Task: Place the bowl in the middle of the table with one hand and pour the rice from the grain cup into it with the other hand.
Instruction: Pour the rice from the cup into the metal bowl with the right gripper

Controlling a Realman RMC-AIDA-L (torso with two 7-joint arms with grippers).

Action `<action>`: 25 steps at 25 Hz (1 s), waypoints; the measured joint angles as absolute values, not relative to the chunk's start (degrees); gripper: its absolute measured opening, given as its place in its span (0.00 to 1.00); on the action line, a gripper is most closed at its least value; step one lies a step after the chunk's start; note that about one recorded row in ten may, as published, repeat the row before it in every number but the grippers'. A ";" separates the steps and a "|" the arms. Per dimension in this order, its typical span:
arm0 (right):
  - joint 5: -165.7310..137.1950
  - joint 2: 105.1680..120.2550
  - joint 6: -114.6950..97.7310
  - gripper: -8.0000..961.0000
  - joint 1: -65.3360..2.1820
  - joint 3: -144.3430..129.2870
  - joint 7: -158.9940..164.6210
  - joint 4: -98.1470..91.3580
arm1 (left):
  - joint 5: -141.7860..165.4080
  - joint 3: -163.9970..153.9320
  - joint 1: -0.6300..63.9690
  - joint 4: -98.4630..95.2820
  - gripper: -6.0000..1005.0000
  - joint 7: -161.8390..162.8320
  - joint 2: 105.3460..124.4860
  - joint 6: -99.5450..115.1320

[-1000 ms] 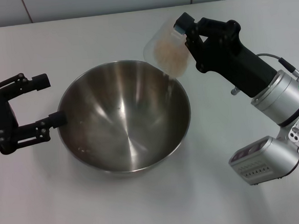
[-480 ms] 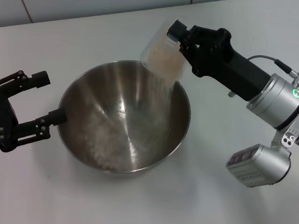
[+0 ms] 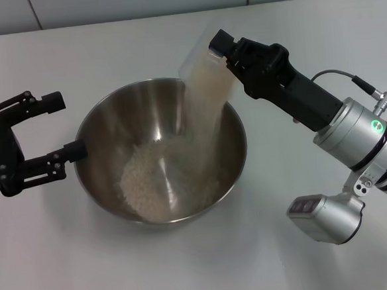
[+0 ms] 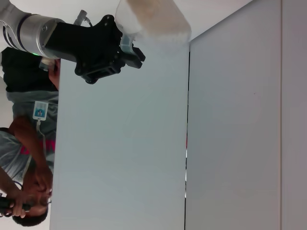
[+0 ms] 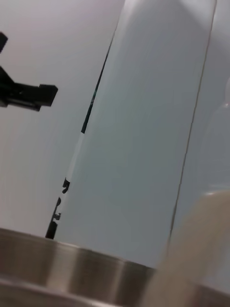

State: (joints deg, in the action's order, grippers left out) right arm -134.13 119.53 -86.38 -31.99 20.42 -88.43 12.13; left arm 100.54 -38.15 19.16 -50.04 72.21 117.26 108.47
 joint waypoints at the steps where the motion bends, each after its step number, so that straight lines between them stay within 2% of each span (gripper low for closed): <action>1: -134.13 119.53 -86.38 0.03 -31.99 20.42 -88.43 12.13 | 100.54 -38.15 19.16 -50.04 0.81 72.21 117.26 108.47; 25: -135.39 119.62 -85.65 0.03 -31.25 21.03 -99.65 15.61 | 100.45 -38.14 19.20 -50.10 0.81 71.98 117.24 108.63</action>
State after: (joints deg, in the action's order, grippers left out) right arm -135.39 119.62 -85.65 -31.25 21.03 -99.66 15.61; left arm 100.45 -38.14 19.20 -50.10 71.98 117.24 108.63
